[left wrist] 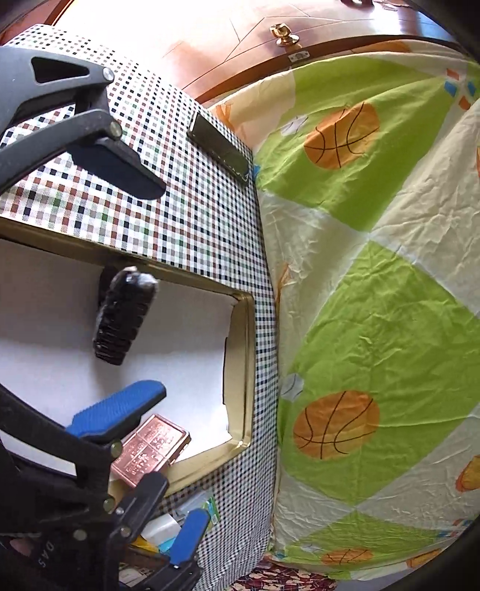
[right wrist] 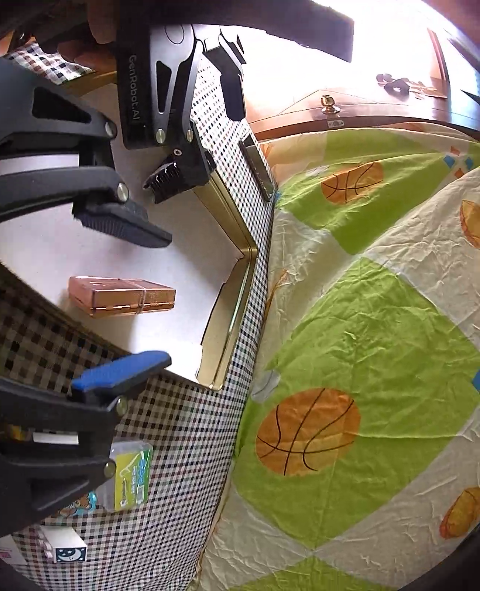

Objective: Organize rigid objects
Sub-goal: 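Lower the brush into the tin and open the left tool while the right tool releases the copper box there, then grasp the white box with the red logo with the right tool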

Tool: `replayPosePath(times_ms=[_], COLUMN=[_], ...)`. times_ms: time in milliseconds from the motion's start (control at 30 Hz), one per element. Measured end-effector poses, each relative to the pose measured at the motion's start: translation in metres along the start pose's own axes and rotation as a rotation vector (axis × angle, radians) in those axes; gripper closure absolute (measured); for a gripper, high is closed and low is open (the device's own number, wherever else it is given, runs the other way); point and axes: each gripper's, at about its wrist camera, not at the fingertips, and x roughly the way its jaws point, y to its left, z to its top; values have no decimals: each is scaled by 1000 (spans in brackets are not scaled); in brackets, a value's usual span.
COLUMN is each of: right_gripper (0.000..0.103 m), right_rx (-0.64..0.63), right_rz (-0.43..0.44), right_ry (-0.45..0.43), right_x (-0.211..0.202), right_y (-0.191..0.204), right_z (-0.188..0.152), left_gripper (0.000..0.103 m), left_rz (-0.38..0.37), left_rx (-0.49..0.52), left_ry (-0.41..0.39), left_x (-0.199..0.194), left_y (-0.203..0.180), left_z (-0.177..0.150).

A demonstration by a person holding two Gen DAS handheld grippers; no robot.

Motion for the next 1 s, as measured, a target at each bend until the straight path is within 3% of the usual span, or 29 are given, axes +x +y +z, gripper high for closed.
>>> replayPosePath(times_ms=[167,467,633,1000], right_gripper=[33,15,14,14], right_rx=[11,153,178,190], right_rz=[-37,-256,-291,-196], right_ry=[-59,-111,-51,171], right_x=[-54,-137,-137,-99], right_y=[-31,-127,-156,-163], right_z=[-26,-67,-79,-95], left_gripper=[1,1,0,0], left_rz=[-27,-175,-235,-282], left_rx=[-32,49,138,200], left_ry=[-108,-185,-166,-91], left_x=[-37,-79,-81,-72], left_y=[-14,-98,-145,-183], left_z=[-20,-52,-59,-54])
